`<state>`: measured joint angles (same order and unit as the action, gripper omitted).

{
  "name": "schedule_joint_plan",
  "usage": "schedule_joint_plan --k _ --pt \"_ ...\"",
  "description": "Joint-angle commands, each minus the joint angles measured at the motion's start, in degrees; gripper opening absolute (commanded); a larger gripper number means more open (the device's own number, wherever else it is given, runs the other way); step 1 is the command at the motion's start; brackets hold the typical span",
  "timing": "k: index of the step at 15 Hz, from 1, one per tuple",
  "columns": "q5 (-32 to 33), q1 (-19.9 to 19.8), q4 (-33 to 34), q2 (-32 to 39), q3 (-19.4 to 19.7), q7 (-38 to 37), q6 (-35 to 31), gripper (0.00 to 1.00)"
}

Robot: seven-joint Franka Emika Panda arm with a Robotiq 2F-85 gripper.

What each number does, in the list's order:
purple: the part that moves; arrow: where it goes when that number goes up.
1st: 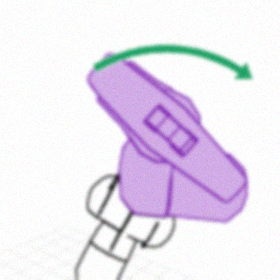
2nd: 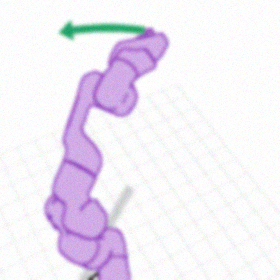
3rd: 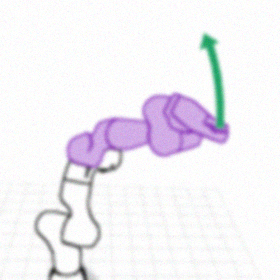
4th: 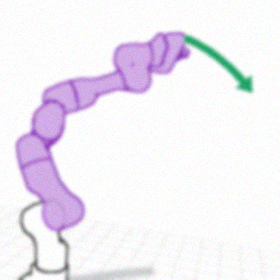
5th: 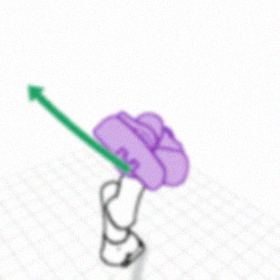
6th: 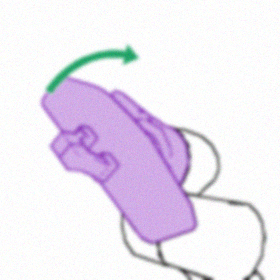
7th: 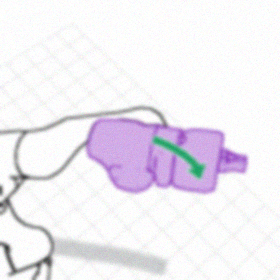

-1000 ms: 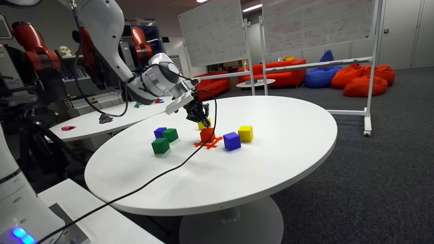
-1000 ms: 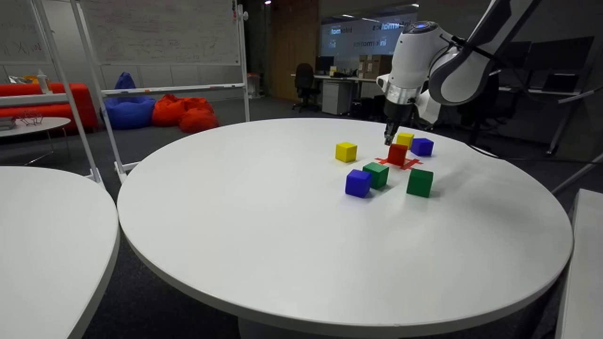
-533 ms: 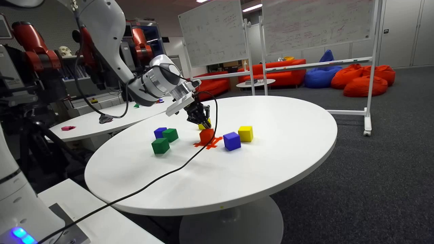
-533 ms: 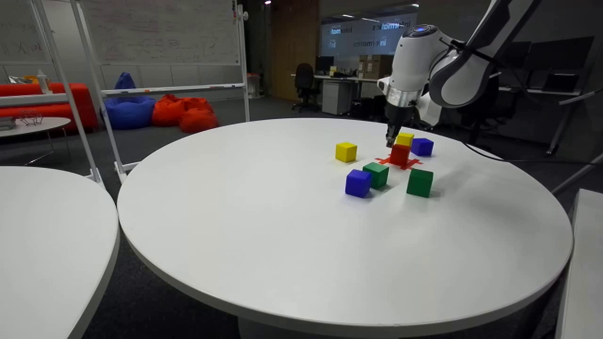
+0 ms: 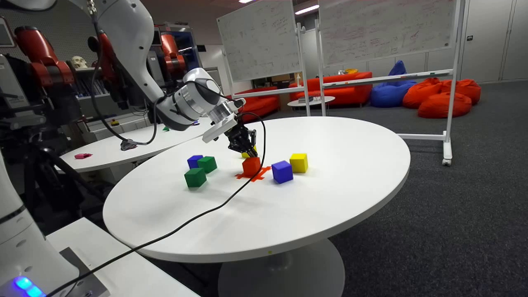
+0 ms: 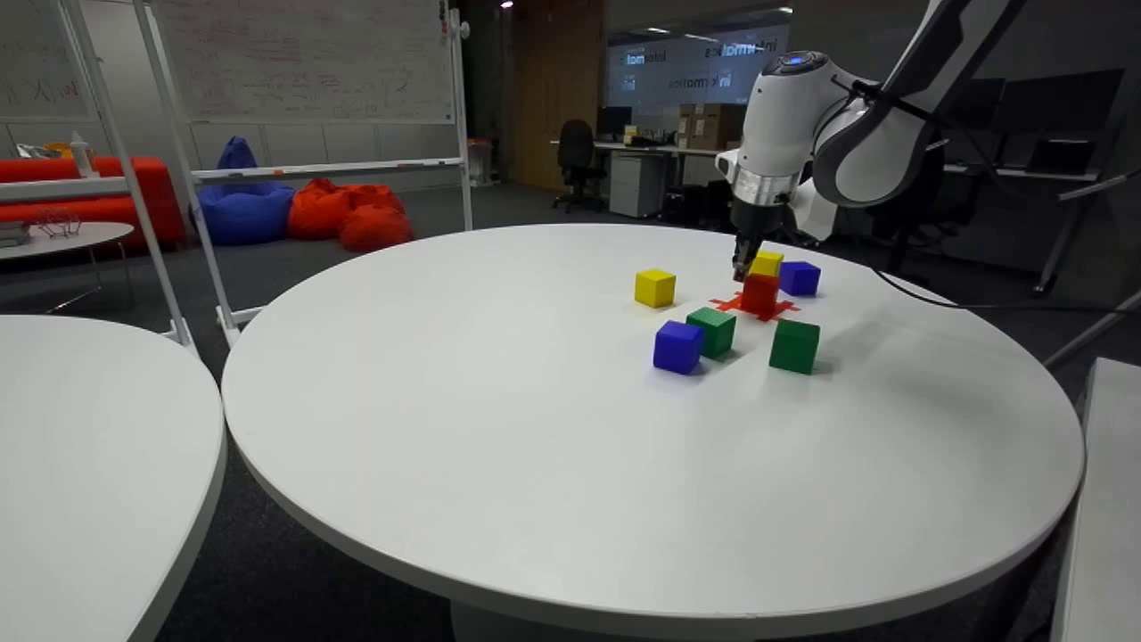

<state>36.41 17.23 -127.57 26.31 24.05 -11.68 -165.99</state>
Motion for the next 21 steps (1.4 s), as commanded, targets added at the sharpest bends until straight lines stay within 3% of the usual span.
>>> schedule_joint_plan --k 1,10,13,16,18,19,21 --pt "0.00 0.00 0.00 0.00 0.00 0.00 0.00 0.01" --pt "2.62 2.47 -1.37 -2.63 2.21 -1.60 -0.76 0.00" --pt "9.80 9.28 -3.63 -8.32 8.24 -6.50 -0.76 0.00" --pt "24.75 22.56 -4.21 -14.57 21.02 -17.99 -0.36 0.00" --pt "34.52 29.84 -4.29 -19.90 26.93 -24.92 2.65 0.00" --pt "27.95 24.07 -1.38 -13.32 22.00 -20.85 0.30 0.00" --pt "29.00 25.60 -1.52 -15.24 23.01 -21.89 0.69 0.01"
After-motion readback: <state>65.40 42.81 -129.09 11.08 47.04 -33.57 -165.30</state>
